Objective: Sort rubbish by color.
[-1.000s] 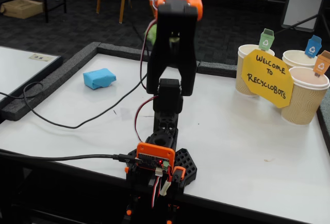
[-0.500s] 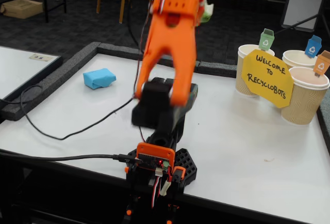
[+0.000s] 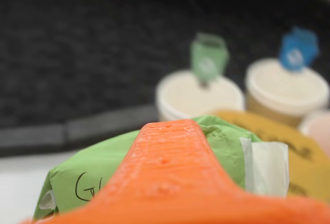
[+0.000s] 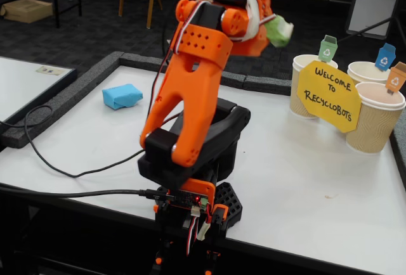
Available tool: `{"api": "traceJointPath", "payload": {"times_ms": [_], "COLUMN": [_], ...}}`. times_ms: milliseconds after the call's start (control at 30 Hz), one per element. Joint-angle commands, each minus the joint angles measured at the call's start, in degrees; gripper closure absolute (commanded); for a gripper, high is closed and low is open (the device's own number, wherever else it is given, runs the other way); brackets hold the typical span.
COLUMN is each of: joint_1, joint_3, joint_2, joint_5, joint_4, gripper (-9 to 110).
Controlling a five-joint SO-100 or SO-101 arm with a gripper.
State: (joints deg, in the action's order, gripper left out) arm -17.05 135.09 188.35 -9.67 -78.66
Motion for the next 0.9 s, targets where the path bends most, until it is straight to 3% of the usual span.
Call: {"api": "traceJointPath", "payload": {"times_ms": [0,400,867], "joint_1": [-6.94,-14.15,-11.51], "joint_3": [0.18,0.26,0.97], "joint_2": [0.09,0.18,0.18], "joint_5": [-0.88,-0.88,-0.88], "joint_4": [1.76,1.23,1.41], "gripper": [101,101,101]}}
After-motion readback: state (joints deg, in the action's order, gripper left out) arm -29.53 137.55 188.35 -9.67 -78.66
